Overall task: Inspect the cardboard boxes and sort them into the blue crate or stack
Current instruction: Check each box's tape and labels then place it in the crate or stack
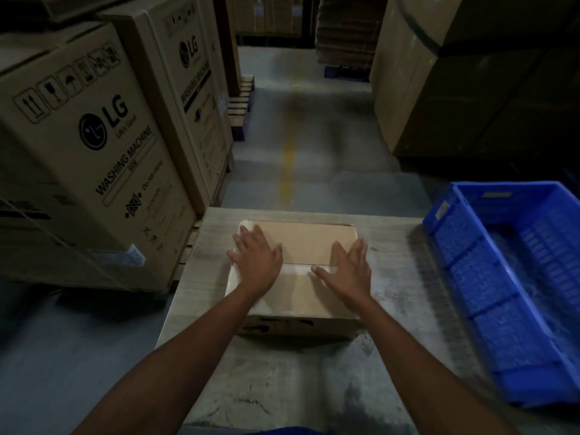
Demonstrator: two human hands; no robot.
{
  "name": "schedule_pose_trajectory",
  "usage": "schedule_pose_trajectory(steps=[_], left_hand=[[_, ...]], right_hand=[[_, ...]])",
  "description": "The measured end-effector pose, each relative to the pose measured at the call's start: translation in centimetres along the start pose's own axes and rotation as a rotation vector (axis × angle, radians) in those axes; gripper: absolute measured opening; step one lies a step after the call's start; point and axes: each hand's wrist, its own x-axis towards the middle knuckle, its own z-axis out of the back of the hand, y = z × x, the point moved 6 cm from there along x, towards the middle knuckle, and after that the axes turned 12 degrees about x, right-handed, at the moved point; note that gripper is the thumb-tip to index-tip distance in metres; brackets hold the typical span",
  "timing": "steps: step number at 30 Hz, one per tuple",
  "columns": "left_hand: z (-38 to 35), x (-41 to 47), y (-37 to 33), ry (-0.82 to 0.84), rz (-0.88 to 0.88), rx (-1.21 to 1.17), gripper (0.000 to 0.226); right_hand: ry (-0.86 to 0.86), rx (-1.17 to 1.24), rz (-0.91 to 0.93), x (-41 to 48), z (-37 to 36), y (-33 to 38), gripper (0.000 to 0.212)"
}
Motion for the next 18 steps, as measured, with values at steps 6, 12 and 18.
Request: schedule_pose_trajectory(steps=[6,12,18], left_hand=[[1.2,0.9,1.5,0.119,0.195,-0.193,0.089],[3.0,3.7,3.6,0.176,0.268,-0.622,0.1],[6.2,3.5,4.2,-0.034,0.311,-0.724,0.075]], right_hand=[[-0.114,0.3,-0.181,0.1,1.1,-0.1,0.089],[-0.195,0.849,-0.33,1.1,3.9,0.1,0.082],[-0.309,0.714,-0.391,0.6,6.8,2.5,0.078]])
